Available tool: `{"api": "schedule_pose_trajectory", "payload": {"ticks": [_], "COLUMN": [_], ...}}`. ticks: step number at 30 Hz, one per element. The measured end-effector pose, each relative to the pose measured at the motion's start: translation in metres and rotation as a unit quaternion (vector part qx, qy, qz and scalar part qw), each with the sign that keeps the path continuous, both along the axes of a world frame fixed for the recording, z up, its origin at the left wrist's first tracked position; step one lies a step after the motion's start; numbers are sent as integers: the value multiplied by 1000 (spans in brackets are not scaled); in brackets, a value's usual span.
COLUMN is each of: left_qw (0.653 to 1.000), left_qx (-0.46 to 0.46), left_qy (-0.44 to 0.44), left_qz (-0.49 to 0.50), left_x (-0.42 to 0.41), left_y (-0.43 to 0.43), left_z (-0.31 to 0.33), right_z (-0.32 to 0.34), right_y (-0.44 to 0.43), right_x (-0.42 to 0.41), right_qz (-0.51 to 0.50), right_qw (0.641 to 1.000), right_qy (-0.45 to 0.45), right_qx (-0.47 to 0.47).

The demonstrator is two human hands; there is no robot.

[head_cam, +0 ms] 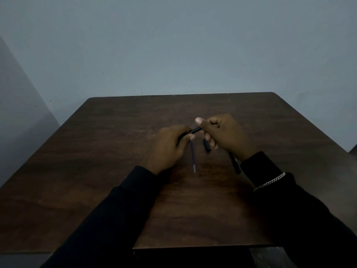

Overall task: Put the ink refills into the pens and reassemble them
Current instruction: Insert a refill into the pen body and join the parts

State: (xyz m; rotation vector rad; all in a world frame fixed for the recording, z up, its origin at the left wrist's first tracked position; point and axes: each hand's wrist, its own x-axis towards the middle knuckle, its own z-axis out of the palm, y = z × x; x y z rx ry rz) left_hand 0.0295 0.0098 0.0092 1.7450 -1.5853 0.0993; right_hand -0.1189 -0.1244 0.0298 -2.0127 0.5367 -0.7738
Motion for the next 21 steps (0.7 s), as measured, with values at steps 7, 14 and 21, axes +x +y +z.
{"api": "schedule_pose_trajectory", "payload": {"ticks": [7,14,21], "left_qw": [1000,997,997], "left_qx": [-23,-21,-13], "left_qy": [3,64,77], "left_qz": [-13,-33,-13], "left_x": [-2,-6,-4], "left_y": [1,6,6], "left_z": [1,5,3], "right_z": [4,8,4], "right_y": [-1,7,6], "right_x": [-4,-9,-8], "right_qz": [44,42,61], "right_qw": [999,990,995], "right_qy": [-2,-6,-6], "right_qx": [-19,-136,-84]}}
